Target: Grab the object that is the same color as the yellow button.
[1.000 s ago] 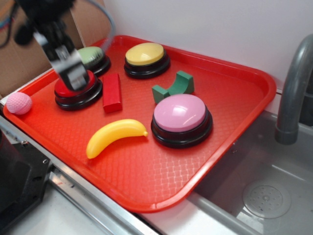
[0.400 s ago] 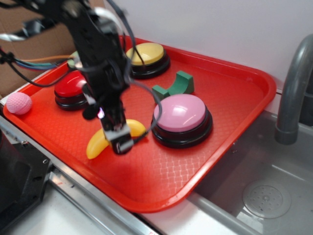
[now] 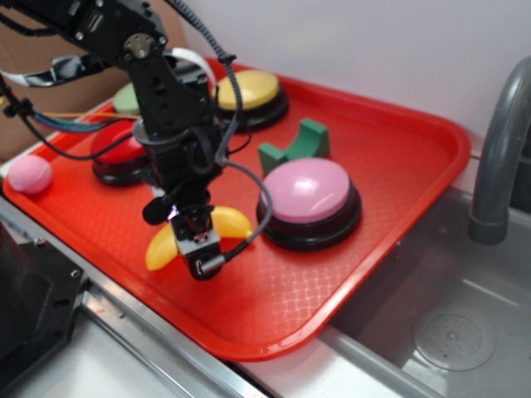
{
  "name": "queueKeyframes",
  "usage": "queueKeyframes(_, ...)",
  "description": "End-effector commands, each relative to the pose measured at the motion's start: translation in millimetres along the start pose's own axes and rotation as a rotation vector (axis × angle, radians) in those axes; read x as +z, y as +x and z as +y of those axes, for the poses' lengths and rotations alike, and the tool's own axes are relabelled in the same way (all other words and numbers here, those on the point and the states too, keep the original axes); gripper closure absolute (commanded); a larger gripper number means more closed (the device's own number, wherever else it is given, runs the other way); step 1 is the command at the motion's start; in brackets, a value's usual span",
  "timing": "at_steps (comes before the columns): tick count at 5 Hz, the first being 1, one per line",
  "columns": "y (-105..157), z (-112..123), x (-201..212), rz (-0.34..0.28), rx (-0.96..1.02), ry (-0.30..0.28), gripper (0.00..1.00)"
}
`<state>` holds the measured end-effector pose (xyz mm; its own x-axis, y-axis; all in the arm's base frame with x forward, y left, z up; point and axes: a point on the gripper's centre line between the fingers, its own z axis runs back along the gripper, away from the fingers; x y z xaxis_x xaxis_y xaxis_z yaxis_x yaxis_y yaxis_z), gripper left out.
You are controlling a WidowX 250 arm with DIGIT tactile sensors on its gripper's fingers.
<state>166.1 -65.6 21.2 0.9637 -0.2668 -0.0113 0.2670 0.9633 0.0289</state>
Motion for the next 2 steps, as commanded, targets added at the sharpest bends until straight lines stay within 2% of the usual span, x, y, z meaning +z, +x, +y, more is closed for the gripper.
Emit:
queueKeyframes(1, 4.8, 2.3, 14.9, -0.034, 0.014, 0.022, 1.0)
queueKeyframes(2, 9.9, 6.0, 23.1, -0.027, 0.034, 0.03, 1.0)
